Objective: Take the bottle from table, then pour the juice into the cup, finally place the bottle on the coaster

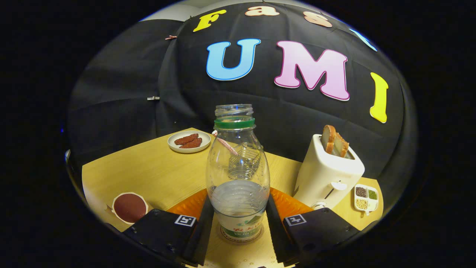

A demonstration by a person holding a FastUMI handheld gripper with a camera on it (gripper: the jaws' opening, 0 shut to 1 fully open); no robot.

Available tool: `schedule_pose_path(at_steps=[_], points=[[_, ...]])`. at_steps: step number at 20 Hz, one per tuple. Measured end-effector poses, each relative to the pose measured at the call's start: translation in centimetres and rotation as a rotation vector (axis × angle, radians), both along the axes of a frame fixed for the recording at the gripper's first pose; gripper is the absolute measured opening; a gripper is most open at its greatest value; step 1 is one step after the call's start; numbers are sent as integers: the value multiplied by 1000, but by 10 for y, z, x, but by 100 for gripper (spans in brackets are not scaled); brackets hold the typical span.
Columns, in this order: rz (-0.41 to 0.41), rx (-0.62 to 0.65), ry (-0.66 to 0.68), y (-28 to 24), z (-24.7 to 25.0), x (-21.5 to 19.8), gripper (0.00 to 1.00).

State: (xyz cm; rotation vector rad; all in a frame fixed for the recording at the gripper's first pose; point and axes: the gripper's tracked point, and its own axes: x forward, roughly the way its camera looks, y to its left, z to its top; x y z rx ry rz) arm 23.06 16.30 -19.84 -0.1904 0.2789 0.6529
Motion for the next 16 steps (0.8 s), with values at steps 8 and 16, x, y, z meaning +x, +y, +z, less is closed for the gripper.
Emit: schedule_pose_path(at_steps=[8,16], points=[[-12,70,-2,3,-8,11,73],[-26,95,0,-5,-8,8,75]])
